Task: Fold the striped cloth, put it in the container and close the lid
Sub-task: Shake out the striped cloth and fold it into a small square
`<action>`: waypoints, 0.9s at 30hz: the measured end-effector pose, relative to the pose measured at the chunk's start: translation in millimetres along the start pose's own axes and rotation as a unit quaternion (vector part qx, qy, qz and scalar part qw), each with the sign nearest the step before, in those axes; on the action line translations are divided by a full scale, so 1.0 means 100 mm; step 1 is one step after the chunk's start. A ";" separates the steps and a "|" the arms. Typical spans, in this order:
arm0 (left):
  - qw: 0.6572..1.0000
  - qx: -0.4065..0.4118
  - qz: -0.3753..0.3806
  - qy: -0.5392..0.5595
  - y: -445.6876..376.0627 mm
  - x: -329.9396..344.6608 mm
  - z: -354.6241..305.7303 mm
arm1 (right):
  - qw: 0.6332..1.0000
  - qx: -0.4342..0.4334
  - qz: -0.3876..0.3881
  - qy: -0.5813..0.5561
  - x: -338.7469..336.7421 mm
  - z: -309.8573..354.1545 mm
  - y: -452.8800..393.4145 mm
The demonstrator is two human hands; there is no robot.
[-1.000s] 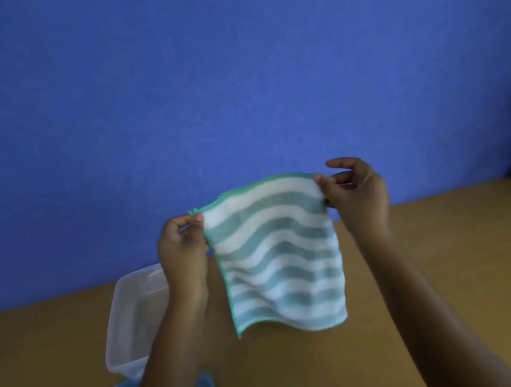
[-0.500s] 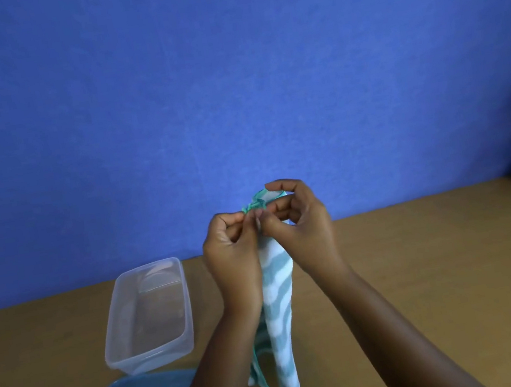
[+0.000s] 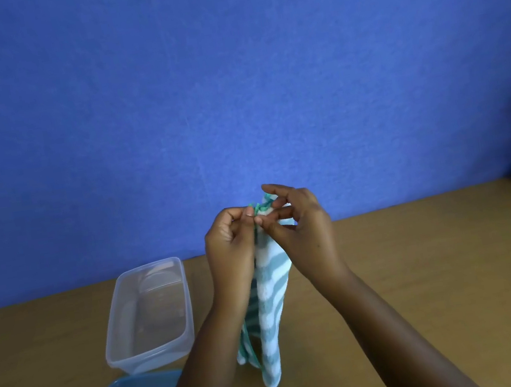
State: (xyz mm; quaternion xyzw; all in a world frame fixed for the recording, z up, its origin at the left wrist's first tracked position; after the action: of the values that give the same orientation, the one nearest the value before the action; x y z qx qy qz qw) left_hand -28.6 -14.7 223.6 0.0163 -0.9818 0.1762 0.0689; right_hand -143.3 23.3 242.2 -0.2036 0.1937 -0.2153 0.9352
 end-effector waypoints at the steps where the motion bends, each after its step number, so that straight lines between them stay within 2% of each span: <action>1: 1.000 0.004 0.012 -0.006 0.00 0.01 0.00 | 1.000 0.007 0.001 0.007 0.00 -0.02 0.00; 5: 0.999 -0.015 0.037 0.000 -0.01 0.03 0.06 | 0.998 0.047 0.032 -0.025 0.02 -0.07 -0.01; 7: 0.999 0.001 0.029 -0.032 -0.04 0.00 0.08 | 0.997 0.058 0.039 -0.030 0.02 -0.07 -0.02; 9: 0.997 0.026 0.017 -0.072 -0.07 -0.04 0.09 | 0.998 0.030 0.032 0.034 0.01 -0.05 -0.05; 12: 0.995 0.018 0.029 -0.090 -0.10 -0.05 0.15 | 0.984 -0.022 0.080 0.158 0.07 -0.02 -0.11; 15: 0.997 -0.010 0.041 -0.071 -0.12 -0.06 0.20 | 0.978 -0.022 0.110 0.176 0.10 -0.03 -0.16; 20: 0.998 -0.010 0.053 -0.044 -0.14 -0.10 0.20 | 0.953 -0.051 0.090 0.285 0.06 -0.08 -0.21; 24: 0.997 0.026 0.071 -0.020 -0.07 -0.09 0.15 | 0.957 -0.080 0.052 0.274 0.03 0.01 -0.25; 27: 0.982 0.095 0.104 -0.127 0.04 -0.06 0.21 | 0.964 -0.086 0.021 0.251 -0.03 0.10 -0.28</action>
State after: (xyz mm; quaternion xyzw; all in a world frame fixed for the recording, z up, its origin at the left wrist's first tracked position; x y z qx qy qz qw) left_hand -25.7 -17.9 201.5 -0.0569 -0.9578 0.2713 -0.0764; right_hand -150.3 4.6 264.1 -0.2188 0.4446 -0.2225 0.8396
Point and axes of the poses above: each hand's wrist, its own y-axis away from the middle knuckle, its own x-axis out of the palm, z = x × y, the point moved 5 cm from there along -y, towards the middle knuckle, and after that the axes turned 6 degrees about y, right-handed, at the moved point
